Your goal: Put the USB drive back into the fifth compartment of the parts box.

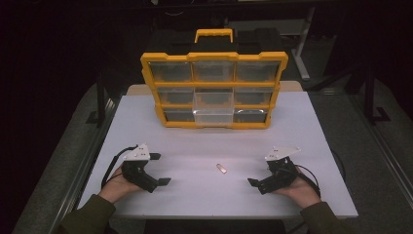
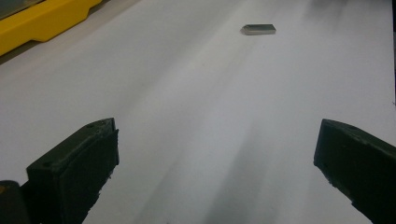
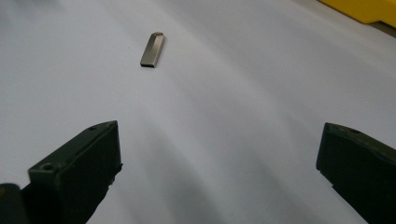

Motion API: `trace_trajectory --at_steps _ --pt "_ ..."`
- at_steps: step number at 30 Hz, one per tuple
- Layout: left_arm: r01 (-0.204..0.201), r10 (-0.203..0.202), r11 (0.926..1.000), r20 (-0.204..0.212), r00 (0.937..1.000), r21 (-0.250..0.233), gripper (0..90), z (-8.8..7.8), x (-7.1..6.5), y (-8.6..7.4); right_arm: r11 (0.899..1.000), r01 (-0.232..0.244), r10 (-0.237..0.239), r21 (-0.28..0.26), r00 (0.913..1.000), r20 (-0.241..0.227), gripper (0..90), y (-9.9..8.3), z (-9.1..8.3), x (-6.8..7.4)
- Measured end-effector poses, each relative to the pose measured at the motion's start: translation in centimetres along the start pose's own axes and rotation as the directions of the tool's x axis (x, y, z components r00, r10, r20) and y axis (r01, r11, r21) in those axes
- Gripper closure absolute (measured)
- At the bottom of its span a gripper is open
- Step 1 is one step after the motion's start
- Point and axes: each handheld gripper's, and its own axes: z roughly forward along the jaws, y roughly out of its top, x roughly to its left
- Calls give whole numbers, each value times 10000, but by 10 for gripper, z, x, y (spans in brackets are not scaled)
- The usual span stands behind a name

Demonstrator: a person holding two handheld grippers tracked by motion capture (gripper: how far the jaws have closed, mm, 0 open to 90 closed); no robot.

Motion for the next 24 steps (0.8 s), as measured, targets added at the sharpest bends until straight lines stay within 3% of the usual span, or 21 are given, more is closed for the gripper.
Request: trace_trajectory --at_steps 24 --pt "89 -88 9999 113 9999 -87 0 1 0 0 9996 246 -241 139 9991 -351 0 16 5 7"
